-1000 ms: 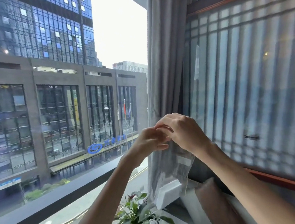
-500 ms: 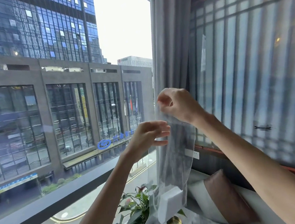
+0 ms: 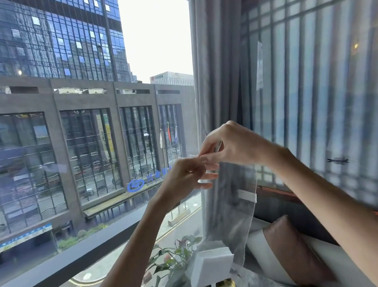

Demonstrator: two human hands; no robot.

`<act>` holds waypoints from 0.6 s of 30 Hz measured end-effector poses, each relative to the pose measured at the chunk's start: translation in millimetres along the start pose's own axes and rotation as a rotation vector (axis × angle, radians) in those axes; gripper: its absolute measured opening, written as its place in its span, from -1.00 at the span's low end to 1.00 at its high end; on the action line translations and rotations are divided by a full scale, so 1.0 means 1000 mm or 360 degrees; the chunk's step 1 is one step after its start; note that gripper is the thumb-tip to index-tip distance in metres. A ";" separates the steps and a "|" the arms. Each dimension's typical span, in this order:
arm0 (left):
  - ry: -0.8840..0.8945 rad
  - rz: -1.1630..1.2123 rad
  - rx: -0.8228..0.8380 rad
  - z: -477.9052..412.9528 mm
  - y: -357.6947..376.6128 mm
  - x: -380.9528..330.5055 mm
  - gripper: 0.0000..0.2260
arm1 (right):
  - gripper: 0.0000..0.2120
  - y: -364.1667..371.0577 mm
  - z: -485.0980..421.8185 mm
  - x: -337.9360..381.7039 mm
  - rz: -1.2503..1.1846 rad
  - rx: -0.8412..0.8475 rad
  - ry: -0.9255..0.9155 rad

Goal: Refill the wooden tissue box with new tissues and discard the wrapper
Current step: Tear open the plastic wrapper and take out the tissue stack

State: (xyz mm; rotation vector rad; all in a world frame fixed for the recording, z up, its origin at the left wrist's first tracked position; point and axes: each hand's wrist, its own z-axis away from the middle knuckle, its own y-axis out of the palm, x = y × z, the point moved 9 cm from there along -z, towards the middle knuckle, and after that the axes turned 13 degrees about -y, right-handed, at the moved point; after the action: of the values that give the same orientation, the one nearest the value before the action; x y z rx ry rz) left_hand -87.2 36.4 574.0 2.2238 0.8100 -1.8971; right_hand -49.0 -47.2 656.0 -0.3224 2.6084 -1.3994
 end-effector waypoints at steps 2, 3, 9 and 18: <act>0.0014 -0.0006 0.0040 0.004 0.006 -0.006 -0.76 | -0.92 -0.012 -0.001 -0.010 -0.0169 0.0006 0.0053; 0.0038 0.0002 0.0048 0.007 0.009 -0.013 -0.76 | -0.92 -0.020 -0.001 -0.016 -0.0237 -0.0041 0.0069; 0.0038 0.0079 -0.0005 0.001 0.006 -0.040 -0.73 | -0.94 -0.050 0.000 -0.037 -0.0113 -0.0426 0.0133; 0.0083 0.0344 0.0110 -0.006 0.008 -0.032 -0.70 | -0.41 -0.076 0.073 -0.088 -0.0737 -0.0647 0.0367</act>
State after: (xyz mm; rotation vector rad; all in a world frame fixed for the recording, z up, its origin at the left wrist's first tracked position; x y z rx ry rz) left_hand -80.6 21.1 603.6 2.3029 0.4932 -1.7988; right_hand 62.3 -122.5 683.2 -0.9192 3.1482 -1.0433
